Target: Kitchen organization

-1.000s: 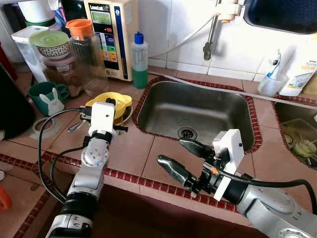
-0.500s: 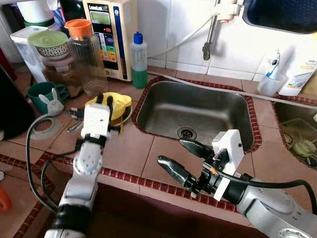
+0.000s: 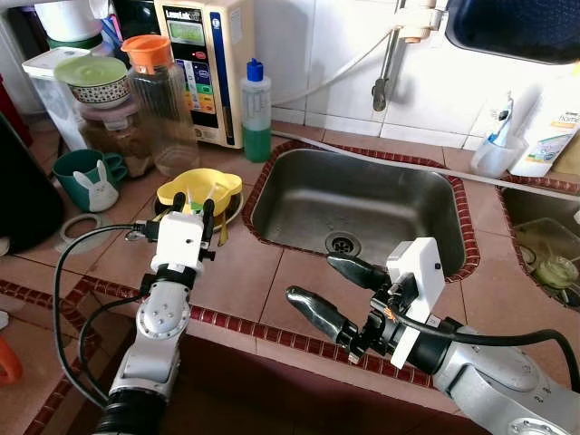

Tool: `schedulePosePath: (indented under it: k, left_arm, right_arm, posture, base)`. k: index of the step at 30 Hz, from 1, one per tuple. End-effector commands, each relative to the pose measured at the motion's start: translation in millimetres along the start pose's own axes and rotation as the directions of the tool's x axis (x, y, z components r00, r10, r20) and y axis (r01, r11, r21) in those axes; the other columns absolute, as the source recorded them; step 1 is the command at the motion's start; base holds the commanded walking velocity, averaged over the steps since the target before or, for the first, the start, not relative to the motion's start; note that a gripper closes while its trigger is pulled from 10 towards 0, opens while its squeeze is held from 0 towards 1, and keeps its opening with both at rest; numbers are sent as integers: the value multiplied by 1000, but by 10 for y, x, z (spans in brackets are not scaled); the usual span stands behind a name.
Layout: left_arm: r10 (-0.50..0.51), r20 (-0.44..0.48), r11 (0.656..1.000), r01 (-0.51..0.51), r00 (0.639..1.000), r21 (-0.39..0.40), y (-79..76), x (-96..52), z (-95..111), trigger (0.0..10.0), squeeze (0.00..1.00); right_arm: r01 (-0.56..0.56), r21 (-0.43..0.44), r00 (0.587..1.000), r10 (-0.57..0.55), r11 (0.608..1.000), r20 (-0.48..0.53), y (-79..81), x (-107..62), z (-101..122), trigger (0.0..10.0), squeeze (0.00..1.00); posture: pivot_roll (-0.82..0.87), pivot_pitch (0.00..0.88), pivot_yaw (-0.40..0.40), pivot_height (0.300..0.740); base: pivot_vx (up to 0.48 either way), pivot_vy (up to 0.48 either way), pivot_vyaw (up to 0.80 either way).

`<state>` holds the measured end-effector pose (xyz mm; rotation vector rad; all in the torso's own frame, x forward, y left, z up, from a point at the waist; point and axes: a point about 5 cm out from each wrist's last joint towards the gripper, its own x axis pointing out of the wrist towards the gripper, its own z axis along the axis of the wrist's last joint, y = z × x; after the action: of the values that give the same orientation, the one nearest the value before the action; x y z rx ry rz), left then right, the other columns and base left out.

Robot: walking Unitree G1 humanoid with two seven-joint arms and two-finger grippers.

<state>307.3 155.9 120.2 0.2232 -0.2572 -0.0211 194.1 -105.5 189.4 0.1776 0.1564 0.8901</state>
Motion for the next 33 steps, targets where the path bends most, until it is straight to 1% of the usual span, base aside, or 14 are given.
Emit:
schedulePosePath:
  k: [1,6,7,8,9,10,11,12,13,14,15,17,19,33]
  left_arm:
    - [13,10,1000,-13,1000,-16,-13,35,10,10000,1000]
    - [24,-6,999,-24,1000,-28,-83,113,-14,10000,1000]
    - [38,-27,999,-38,999,-20,-89,136,-42,10000,1000]
    - [33,-54,998,-36,998,-45,-108,161,-70,10000,1000]
    - [30,-59,999,-33,998,-40,-116,171,-75,10000,541]
    - [29,-59,999,-31,998,-35,-119,177,-76,10000,541]
    - [31,-62,999,-34,998,-41,-122,188,-80,10000,0]
    - [35,-68,997,-40,997,-73,-126,199,-90,10000,0]
    - [35,-68,997,-40,997,-73,-126,199,-90,10000,0]
    - [32,-74,994,-40,997,-105,-134,208,-100,10000,0]
    - [34,-76,992,-43,997,-115,-134,212,-103,8980,0]
    - [47,-82,990,-57,996,-131,-128,222,-111,0,0]
    - [54,-89,988,-66,995,-142,-121,227,-119,0,0]
    - [46,-59,990,-54,997,-129,-121,246,-90,0,0]
  right_arm:
    - [-12,-16,1000,12,1000,1,21,-3,16,10000,0]
    - [-20,-16,1000,20,1000,-5,35,-2,13,10000,0]
    - [-22,-19,1000,22,1000,-8,35,-1,13,10000,0]
    - [-24,-22,1000,24,999,-9,35,0,18,10000,0]
    - [-24,-23,1000,24,999,-9,34,-1,19,10000,0]
    - [-24,-23,1000,24,999,-9,33,-2,20,10000,0]
    - [-23,-24,1000,22,999,-9,31,-3,21,10000,0]
    - [-21,-25,1000,21,999,-9,30,-5,22,10000,0]
    - [-21,-25,1000,21,999,-9,30,-5,22,10000,0]
    - [-20,-25,1000,19,999,-10,30,-7,21,10000,0]
    - [-20,-25,1000,19,999,-10,31,-7,21,10000,0]
    - [-20,-25,1000,20,999,-11,34,-7,18,10000,0]
    - [-20,-25,1000,20,1000,-11,38,-7,17,10000,0]
    - [-15,-28,1000,15,999,-8,26,5,18,10000,0]
  posture:
    - [25,0,-22,740]
    - [23,0,-31,740]
    - [20,0,-32,740]
    - [18,0,-32,740]
    - [16,0,-33,740]
    - [15,0,-33,740]
    - [14,0,-32,740]
    - [13,0,-32,740]
    - [13,0,-32,740]
    - [12,0,-32,740]
    - [11,0,-31,740]
    - [10,0,-30,740]
    - [10,0,-29,740]
    - [14,0,-27,740]
  base:
    - [0,0,0]
    - [0,0,0]
    - [0,0,0]
    - [0,0,0]
    - [0,0,0]
    - [0,0,0]
    - [0,0,0]
    - [0,0,0]
    - [0,0,0]
    - [0,0,0]
    - [0,0,0]
    - [0,0,0]
    - [0,0,0]
    - [0,0,0]
